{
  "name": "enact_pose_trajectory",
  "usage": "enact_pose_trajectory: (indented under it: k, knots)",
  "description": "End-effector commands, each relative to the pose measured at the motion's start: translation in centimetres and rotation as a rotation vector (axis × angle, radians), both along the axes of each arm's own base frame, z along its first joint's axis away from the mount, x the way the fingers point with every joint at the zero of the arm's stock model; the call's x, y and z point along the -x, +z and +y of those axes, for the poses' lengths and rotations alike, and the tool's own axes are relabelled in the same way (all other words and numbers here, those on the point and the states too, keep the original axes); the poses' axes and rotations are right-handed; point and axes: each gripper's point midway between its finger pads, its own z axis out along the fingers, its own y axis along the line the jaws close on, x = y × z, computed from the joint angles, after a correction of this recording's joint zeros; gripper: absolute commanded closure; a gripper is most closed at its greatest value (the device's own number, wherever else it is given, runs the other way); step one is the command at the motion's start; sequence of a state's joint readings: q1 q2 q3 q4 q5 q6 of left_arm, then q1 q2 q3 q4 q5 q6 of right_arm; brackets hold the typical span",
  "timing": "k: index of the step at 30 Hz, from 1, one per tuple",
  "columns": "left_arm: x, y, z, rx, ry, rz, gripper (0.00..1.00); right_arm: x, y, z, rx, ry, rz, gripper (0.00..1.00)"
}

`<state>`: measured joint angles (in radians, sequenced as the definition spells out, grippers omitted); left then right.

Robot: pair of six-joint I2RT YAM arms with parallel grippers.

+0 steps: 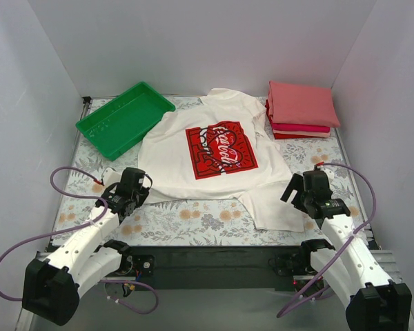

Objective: Fold and stack the t-shirts
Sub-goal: Flatten the tshirt out

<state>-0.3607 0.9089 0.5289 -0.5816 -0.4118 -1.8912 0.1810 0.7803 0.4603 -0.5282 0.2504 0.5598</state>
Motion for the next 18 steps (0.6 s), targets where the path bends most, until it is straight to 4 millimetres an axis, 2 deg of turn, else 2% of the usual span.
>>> enact_pose_trajectory:
  k: [1, 7, 9, 12, 18]
  knots:
    - [0.7, -0.7, -0.3, 0.045, 0.009, 0.01, 1.0, 1.3, 1.2, -0.8, -0.028, -0.105, 0.037, 0.02]
    - [1.5, -1.6, 0.1, 0.044, 0.022, 0.018, 1.0, 3.5, -1.3, -0.3, -0.108, -0.178, 0.16, 0.02]
    - [1.3, -1.5, 0.2, 0.027, 0.006, 0.016, 1.0, 4.4, -2.8, -0.6, -0.098, -0.192, 0.225, 0.09]
    - [1.3, -1.6, 0.2, 0.02, 0.003, 0.021, 1.0, 4.5, -3.3, -0.4, -0.097, -0.171, 0.272, 0.26]
    - [1.2, -1.5, 0.1, 0.013, -0.012, 0.029, 1.0, 4.4, -4.4, -0.4, -0.104, -0.176, 0.296, 0.34]
